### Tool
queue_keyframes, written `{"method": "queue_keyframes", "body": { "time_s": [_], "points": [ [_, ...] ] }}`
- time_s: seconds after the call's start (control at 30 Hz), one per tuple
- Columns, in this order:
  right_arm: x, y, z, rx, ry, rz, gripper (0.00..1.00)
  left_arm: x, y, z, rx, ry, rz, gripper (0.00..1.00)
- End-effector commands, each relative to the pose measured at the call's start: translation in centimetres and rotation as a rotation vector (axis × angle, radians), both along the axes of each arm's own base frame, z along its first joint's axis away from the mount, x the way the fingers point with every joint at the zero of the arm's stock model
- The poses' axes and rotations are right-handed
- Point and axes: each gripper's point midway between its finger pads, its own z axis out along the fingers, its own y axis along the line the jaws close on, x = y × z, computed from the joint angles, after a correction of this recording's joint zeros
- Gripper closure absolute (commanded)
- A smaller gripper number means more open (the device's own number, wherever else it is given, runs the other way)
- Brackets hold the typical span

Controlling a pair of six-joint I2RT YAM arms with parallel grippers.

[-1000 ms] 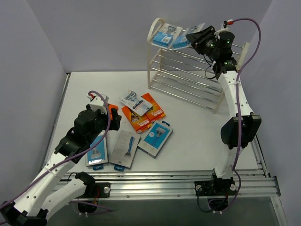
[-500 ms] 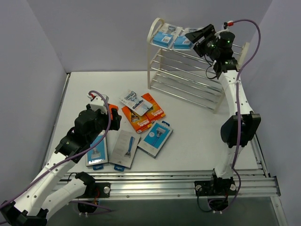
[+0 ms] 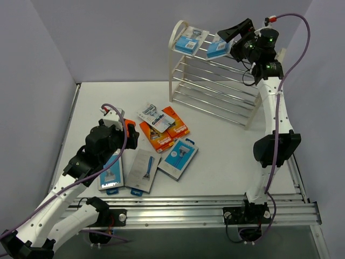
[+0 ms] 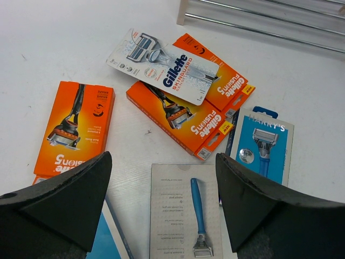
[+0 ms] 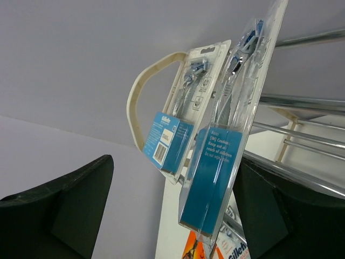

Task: Place and organize the shaving razors onto the shelf

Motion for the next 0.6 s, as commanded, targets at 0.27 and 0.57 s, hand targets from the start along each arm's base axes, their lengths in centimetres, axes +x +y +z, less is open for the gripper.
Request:
{"method": "queue_keyframes", "body": {
  "time_s": [0.27, 0.57],
  "points": [
    [-0.4, -1.1, -1.9, -0.123, 0.09, -0.017, 0.14, 0.1, 0.1, 1.1, -0.006, -0.039, 0.005, 0.13],
    [-0.7, -2.6, -2.4, -0.18, 0.119, -0.055, 0.14, 0.1, 0.2, 1.0, -0.004, -0.038, 0.007, 0.1]
  ]
}}
